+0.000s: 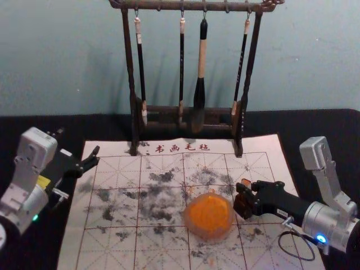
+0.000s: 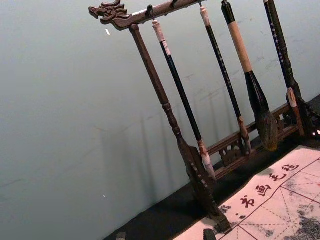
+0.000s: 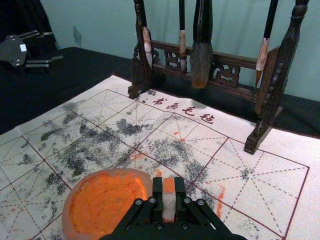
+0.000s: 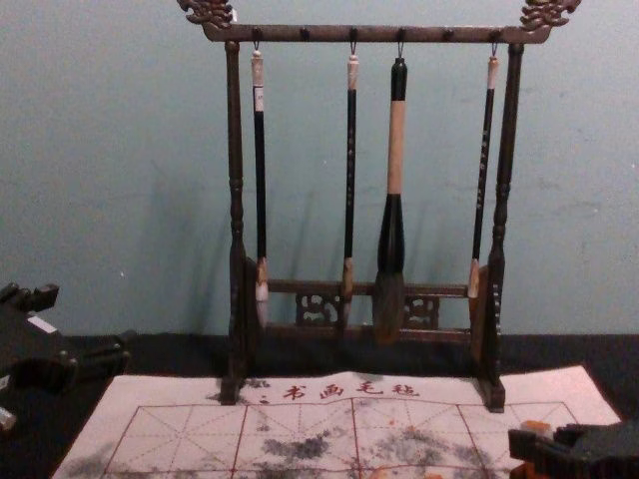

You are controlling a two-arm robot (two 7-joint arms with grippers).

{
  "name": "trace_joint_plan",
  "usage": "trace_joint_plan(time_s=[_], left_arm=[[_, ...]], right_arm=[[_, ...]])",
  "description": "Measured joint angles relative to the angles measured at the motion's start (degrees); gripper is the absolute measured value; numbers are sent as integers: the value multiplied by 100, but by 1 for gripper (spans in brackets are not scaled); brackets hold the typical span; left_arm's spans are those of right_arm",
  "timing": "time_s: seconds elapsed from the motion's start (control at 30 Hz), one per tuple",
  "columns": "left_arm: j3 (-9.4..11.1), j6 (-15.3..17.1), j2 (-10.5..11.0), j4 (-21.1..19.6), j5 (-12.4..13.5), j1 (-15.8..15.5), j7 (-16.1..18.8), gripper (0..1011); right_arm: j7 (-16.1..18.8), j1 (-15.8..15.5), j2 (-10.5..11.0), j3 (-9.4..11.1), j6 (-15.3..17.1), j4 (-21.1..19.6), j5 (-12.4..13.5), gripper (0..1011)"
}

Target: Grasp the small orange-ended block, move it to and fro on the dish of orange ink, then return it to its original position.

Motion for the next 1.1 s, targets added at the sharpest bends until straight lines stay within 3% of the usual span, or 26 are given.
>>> trace_joint_plan(time_s=[1.1], left_arm=[[0, 0, 0, 0, 0, 0, 0, 1001]], right_arm=[[44, 49, -19, 37, 55, 19, 29, 91]])
